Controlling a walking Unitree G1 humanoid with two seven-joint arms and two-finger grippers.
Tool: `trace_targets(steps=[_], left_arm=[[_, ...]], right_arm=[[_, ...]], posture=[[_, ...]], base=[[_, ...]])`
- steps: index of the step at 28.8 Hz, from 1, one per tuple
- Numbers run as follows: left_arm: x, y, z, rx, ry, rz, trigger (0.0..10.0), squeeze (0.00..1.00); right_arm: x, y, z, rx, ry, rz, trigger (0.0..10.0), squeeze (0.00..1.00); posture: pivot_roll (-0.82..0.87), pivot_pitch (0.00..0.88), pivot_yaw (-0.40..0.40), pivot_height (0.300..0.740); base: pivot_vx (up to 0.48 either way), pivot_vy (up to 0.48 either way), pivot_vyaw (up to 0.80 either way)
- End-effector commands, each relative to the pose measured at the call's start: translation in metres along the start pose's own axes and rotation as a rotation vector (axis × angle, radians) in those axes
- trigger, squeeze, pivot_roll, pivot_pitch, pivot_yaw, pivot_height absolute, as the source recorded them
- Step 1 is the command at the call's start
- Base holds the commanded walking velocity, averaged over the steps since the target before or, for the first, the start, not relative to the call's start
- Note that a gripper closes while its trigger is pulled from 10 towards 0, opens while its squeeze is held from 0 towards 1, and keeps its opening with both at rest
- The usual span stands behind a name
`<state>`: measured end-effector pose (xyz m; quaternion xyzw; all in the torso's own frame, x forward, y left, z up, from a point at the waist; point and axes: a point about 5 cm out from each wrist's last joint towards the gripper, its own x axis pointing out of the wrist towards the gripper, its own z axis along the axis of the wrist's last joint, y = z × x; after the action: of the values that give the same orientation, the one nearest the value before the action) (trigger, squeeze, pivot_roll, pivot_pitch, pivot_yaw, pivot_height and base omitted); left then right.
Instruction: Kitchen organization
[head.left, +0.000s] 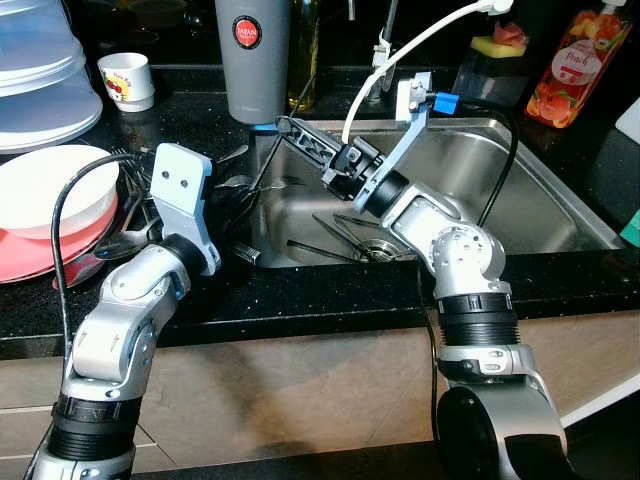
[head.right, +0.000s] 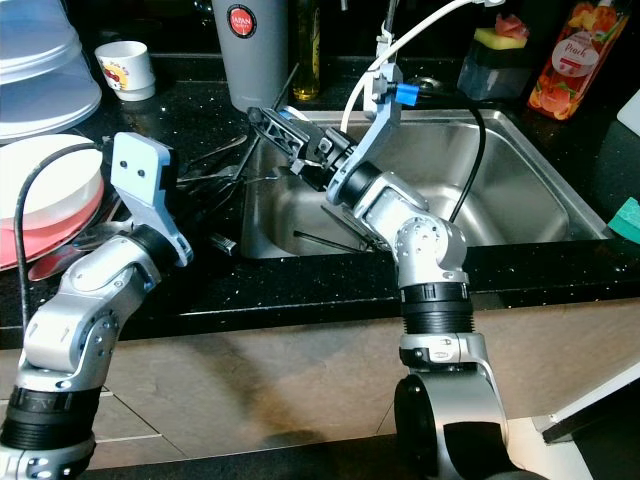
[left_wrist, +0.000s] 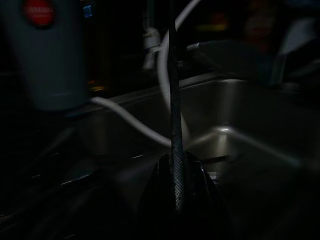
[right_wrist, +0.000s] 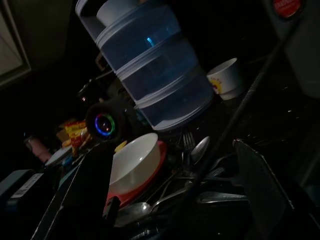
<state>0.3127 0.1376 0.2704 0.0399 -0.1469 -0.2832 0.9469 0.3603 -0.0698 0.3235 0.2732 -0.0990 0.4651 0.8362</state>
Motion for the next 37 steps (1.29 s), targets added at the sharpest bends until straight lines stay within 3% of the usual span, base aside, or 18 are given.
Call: trace_targets(steps=[1,10,11,12,13,30,31,32,33,34,35,37], left_arm=[[0.001,-0.015,0.0,-0.029,-0.013,-0.082,0.0,0.0],[0.001,-0.03,-0.002,-0.06,-0.015,-0.163,0.0,0.0],[0.001,-0.028,-0.002,-0.055,-0.013,-0.152,0.0,0.0],[0.001,-0.028,-0.002,-0.053,-0.013,-0.149,0.0,0.0],[0.001,-0.027,-0.002,-0.05,-0.012,-0.142,0.0,0.0],[0.0,-0.022,-0.002,-0.039,-0.005,-0.117,0.0,0.0],[0.0,-0.021,-0.002,-0.037,-0.006,-0.108,0.0,0.4],[0.0,-0.021,-0.002,-0.035,-0.007,-0.102,0.0,0.4],[0.001,-0.019,-0.002,-0.032,-0.004,-0.088,5.0,1.0],[0.001,-0.019,-0.002,-0.032,-0.004,-0.088,5.0,1.0],[0.001,-0.018,-0.003,-0.03,-0.003,-0.079,7.6,1.0],[0.001,-0.015,-0.003,-0.023,-0.003,-0.049,10.0,1.0]], right_arm=[[0.001,0.006,-0.002,-0.001,0.01,0.028,10.0,0.0],[0.0,0.005,-0.007,-0.016,0.037,0.015,10.0,0.0],[0.0,0.004,-0.007,-0.007,0.035,0.011,8.7,0.0],[0.0,0.003,-0.006,-0.001,0.033,0.009,4.8,0.0],[0.0,0.003,-0.006,0.007,0.029,0.01,0.0,0.0],[-0.001,0.002,-0.004,0.022,0.013,0.013,0.0,0.0],[-0.001,0.001,-0.003,0.021,0.007,0.004,0.0,0.0],[-0.001,0.0,-0.002,0.021,0.002,-0.002,0.0,0.0],[-0.001,-0.001,-0.001,0.02,-0.003,-0.01,0.0,0.0],[-0.001,-0.001,-0.001,0.02,-0.003,-0.01,0.0,0.0],[-0.001,-0.001,0.0,0.02,-0.007,-0.015,0.0,0.0],[-0.002,-0.004,0.002,0.012,-0.015,-0.032,0.0,0.0]], posture=[[-0.01,0.153,-0.017,0.74],[-0.01,0.153,-0.016,0.74],[-0.01,0.158,-0.017,0.74],[-0.01,0.158,-0.017,0.74],[-0.01,0.158,-0.017,0.74],[-0.01,0.171,-0.02,0.74],[-0.01,0.171,-0.02,0.74],[-0.01,0.171,-0.02,0.74],[-0.01,0.172,-0.02,0.74],[-0.01,0.172,-0.02,0.74],[-0.01,0.172,-0.02,0.74],[-0.01,0.174,-0.021,0.74]], base=[[0.0,0.0,0.0],[0.0,0.0,0.0],[0.0,0.0,0.0],[0.0,0.0,0.0],[0.0,0.0,0.0],[0.0,0.0,0.0],[0.0,0.0,0.0],[0.0,0.0,0.0],[0.0,0.0,0.0],[0.0,0.0,0.0],[0.0,0.0,0.0],[0.0,0.0,0.0]])
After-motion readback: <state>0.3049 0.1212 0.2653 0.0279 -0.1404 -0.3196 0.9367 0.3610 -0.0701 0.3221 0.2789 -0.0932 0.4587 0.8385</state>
